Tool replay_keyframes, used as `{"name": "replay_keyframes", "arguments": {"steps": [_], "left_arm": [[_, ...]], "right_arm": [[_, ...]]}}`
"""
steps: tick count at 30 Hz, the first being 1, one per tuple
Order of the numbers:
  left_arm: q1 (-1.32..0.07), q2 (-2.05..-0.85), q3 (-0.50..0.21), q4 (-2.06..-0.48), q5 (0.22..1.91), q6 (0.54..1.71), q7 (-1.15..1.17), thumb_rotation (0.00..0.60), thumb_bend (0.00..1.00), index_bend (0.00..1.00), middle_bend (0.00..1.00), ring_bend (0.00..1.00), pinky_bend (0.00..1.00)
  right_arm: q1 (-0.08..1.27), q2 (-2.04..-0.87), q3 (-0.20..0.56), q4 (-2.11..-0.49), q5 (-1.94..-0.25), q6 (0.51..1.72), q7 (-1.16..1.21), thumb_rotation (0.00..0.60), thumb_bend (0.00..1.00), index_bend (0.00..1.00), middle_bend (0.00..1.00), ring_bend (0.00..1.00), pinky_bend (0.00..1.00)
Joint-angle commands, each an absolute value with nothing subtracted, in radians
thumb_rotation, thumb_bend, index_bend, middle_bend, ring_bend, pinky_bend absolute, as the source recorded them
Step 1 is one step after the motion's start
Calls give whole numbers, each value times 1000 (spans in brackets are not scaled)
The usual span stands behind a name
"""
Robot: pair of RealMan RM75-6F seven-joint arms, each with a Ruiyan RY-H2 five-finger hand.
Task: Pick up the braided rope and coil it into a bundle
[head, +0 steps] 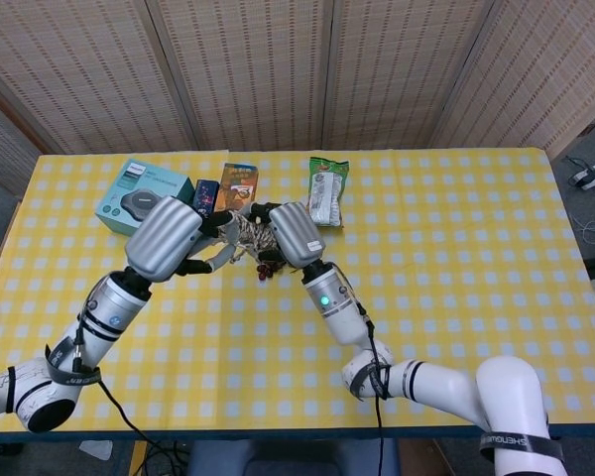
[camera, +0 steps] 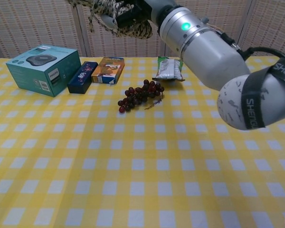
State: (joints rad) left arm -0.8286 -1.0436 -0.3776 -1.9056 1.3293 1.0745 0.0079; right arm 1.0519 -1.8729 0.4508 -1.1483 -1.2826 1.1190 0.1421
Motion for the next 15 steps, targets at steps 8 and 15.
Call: {"name": "replay_keyframes", "arguments": {"steps": [8,15], "left_arm": [[-841,-1081,-398,-1862,1302,1107,0,600,404,752,1000,1000,1000],[-854,-1107,-398,-1818,1270,1108,31,600,405,743,1000,1000,1000]], "right_arm": [[1067,-1820,398,-1179,-1316,1019,193,600,340,844,661,588,738],[1074,-1789,367,-1205,-1361,982,272,600,315,847,666,588,738]]}}
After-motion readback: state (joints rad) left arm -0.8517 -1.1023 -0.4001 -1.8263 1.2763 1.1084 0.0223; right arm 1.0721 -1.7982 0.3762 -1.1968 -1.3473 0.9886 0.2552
